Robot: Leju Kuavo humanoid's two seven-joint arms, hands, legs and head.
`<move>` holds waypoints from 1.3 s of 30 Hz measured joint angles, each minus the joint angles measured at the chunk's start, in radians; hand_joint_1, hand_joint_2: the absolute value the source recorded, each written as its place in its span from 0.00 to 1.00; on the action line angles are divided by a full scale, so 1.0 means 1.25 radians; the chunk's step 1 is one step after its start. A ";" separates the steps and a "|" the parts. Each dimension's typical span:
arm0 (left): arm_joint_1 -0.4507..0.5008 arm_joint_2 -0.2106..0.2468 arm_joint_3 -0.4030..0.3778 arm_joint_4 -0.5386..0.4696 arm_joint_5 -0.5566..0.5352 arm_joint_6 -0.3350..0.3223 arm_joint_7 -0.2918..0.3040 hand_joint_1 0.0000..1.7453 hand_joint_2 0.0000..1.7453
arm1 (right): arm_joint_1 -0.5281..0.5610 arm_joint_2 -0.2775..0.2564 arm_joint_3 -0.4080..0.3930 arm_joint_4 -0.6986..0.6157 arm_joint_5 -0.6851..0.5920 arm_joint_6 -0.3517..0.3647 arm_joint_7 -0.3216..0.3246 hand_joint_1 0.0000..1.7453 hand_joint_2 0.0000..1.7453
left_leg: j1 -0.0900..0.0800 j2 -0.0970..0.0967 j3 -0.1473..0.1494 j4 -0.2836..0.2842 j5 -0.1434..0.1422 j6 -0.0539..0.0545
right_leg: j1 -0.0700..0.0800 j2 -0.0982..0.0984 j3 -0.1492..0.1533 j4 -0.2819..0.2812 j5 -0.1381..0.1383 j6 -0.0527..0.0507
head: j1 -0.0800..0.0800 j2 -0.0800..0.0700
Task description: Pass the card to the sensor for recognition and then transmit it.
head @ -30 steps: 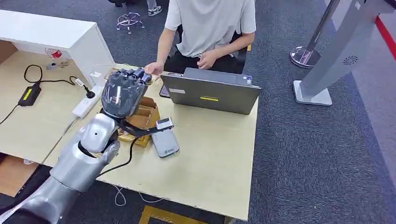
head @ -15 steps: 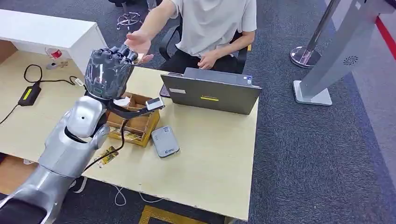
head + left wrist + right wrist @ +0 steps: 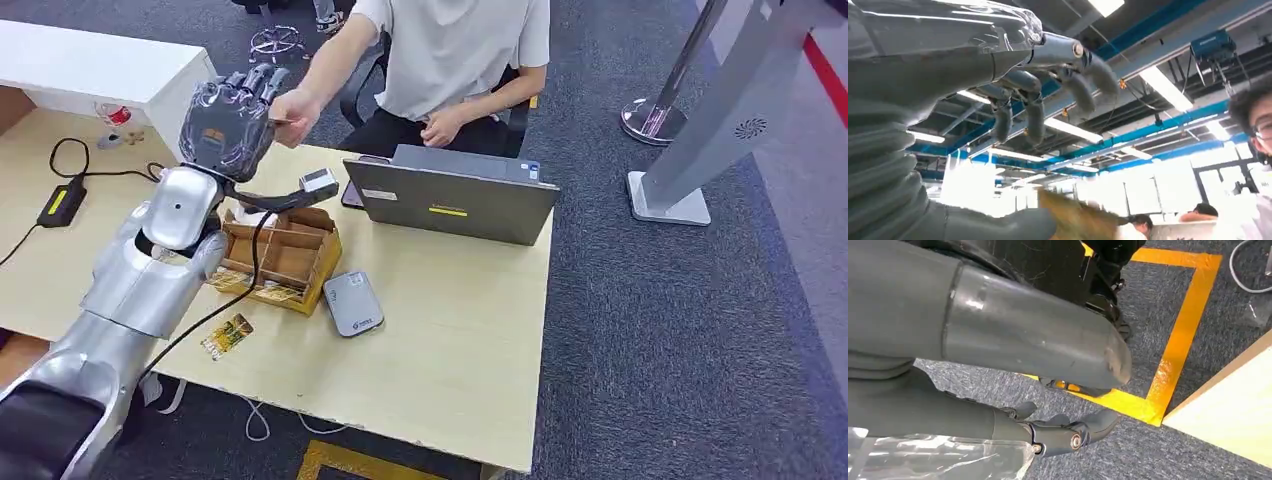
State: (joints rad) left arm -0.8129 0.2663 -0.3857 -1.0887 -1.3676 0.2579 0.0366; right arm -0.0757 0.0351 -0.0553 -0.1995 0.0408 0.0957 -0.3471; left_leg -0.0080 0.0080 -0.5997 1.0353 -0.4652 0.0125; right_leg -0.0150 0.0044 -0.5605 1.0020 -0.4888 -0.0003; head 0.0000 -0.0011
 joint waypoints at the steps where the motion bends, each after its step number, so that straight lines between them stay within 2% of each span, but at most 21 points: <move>1: 0.000 0.000 0.000 0.002 0.003 -0.006 0.001 0.00 1.00 | 0.000 0.000 -0.001 0.000 0.002 0.000 0.000 0.00 0.00 | 0.000 0.000 0.000 0.000 0.000 0.000 | 0.000 0.000 0.000 0.000 0.000 0.000 | 0.000 0.000; 10: 0.036 0.000 -0.001 -0.007 0.069 -0.004 -0.014 0.00 1.00 | 0.004 0.000 -0.013 0.000 0.002 -0.004 0.000 0.00 0.00 | 0.000 0.000 0.000 0.000 0.000 0.000 | 0.000 0.000 0.000 0.000 0.000 0.000 | 0.000 0.000; 14: 0.125 0.002 -0.001 -0.097 0.116 0.002 -0.031 0.00 1.00 | 0.014 0.000 -0.020 0.001 -0.001 -0.014 -0.010 0.00 0.00 | 0.000 0.000 0.000 0.000 -0.001 0.000 | 0.000 0.000 0.000 0.000 -0.001 0.000 | 0.000 0.000; 23: 0.307 0.023 -0.005 -0.275 0.127 0.032 -0.043 0.00 1.00 | 0.034 0.001 -0.041 0.004 -0.013 -0.014 -0.031 0.00 0.00 | 0.000 0.000 -0.002 0.000 -0.001 0.000 | 0.000 0.000 -0.001 0.000 -0.001 0.000 | 0.000 0.000; 29: 0.346 0.035 -0.005 -0.320 0.127 0.032 -0.045 0.00 1.00 | 0.036 0.002 -0.051 0.005 -0.016 -0.015 -0.032 0.00 0.00 | 0.000 0.000 -0.001 -0.001 -0.001 0.000 | 0.000 0.000 -0.001 0.000 -0.001 0.000 | 0.001 0.000; 31: 0.400 0.048 -0.005 -0.356 0.124 0.043 -0.053 0.00 1.00 | 0.038 0.003 -0.056 0.005 -0.023 -0.018 -0.034 0.00 0.00 | 0.000 0.003 0.000 -0.001 -0.002 0.000 | 0.000 0.003 0.000 0.000 -0.001 0.000 | 0.000 0.000; 34: 0.526 0.075 0.006 -0.417 0.125 0.063 -0.058 0.00 1.00 | 0.048 0.004 -0.065 0.006 -0.027 -0.026 -0.034 0.00 0.00 | 0.000 0.005 0.000 -0.001 -0.004 0.000 | 0.000 0.005 -0.001 0.000 -0.002 0.000 | 0.000 0.000; 36: 0.587 0.092 0.028 -0.445 0.134 0.052 -0.056 0.00 1.00 | 0.051 0.004 -0.072 0.007 -0.027 -0.028 -0.034 0.00 0.00 | 0.000 0.004 0.000 -0.001 -0.004 0.000 | 0.000 0.004 -0.002 0.000 -0.004 0.000 | 0.000 0.000; 39: 0.629 0.109 0.075 -0.450 0.149 0.014 -0.056 0.00 1.00 | 0.051 0.004 -0.077 0.008 -0.023 -0.027 -0.034 0.00 0.00 | 0.000 0.002 -0.001 -0.001 -0.004 0.000 | 0.000 0.001 -0.001 0.000 -0.005 0.000 | 0.000 0.000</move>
State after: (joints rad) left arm -0.0264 0.4028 -0.2919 -1.6514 -1.1811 0.2751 -0.0328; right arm -0.0120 0.0401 -0.1511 -0.1892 0.0115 0.0618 -0.3891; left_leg -0.0080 0.0100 -0.6010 1.0341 -0.4705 0.0129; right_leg -0.0149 0.0059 -0.5617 1.0016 -0.4946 0.0000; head 0.0000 -0.0011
